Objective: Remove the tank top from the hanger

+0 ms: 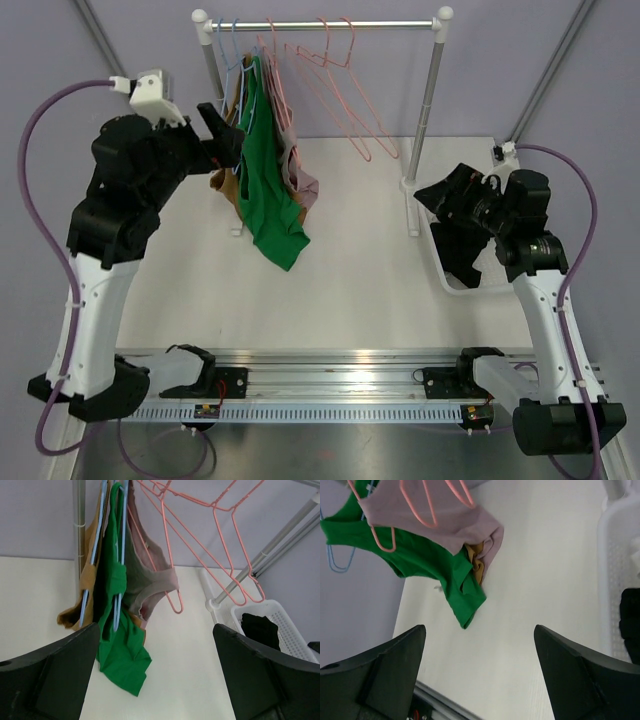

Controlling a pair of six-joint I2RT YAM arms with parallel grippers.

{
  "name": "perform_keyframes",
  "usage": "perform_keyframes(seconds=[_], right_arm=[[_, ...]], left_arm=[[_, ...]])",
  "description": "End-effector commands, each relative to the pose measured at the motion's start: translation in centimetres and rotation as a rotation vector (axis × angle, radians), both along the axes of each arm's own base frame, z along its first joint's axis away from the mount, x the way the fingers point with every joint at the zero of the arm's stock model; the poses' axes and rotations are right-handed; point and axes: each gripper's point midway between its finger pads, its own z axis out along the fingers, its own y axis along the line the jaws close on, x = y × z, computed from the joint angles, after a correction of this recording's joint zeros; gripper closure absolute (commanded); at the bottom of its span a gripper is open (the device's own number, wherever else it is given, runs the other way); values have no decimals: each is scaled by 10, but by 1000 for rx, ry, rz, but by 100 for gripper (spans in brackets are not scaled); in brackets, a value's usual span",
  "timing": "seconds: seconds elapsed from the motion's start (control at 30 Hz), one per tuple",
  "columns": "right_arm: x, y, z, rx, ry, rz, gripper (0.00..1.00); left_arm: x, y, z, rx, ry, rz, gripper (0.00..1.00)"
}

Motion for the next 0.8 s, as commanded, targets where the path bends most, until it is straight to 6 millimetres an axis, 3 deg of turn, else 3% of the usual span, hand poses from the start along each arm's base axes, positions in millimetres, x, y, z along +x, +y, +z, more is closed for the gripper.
perform_keyframes(seconds=[0.0, 0.07, 0.13, 0.17, 0.23, 0.3, 0.33, 0.37, 0.4, 0.47, 0.5, 0.57, 0.77], right_arm=[[-15, 29, -18, 135, 70, 157, 4], [-23, 29, -21, 137, 70, 155, 6], [-33, 29, -26, 137, 77, 156, 7], [-37, 30, -32, 139, 90, 160, 7], [-45, 31, -32, 145, 78, 171, 8], [-51, 32, -39, 147, 90, 180, 9], [-55, 32, -39, 143, 86, 183, 9], [-57, 31, -44, 140, 94, 182, 9], [-59, 33, -45, 142, 96, 191, 10], [-63, 33, -49, 144, 97, 195, 11], [-65, 33, -49, 144, 95, 200, 11], [-69, 34, -49, 151, 95, 204, 11], [-80, 36, -41, 159, 68, 222, 14]], left_arm=[[30, -12, -7, 65, 54, 12, 1], [40, -19, 5, 63, 36, 7, 1], [63, -26, -6, 82, 72, 27, 1], [67, -27, 3, 79, 52, 38, 1], [87, -34, -10, 122, 81, 64, 1], [99, -39, -3, 137, 60, 87, 2], [102, -48, -2, 148, 50, 76, 3], [117, -59, -15, 171, 76, 70, 7], [118, -64, -3, 164, 47, 67, 10], [137, -76, -20, 185, 75, 70, 17], [142, -80, -15, 177, 59, 75, 21], [155, -88, -29, 185, 76, 75, 24], [189, -87, -49, 198, 63, 179, 32]])
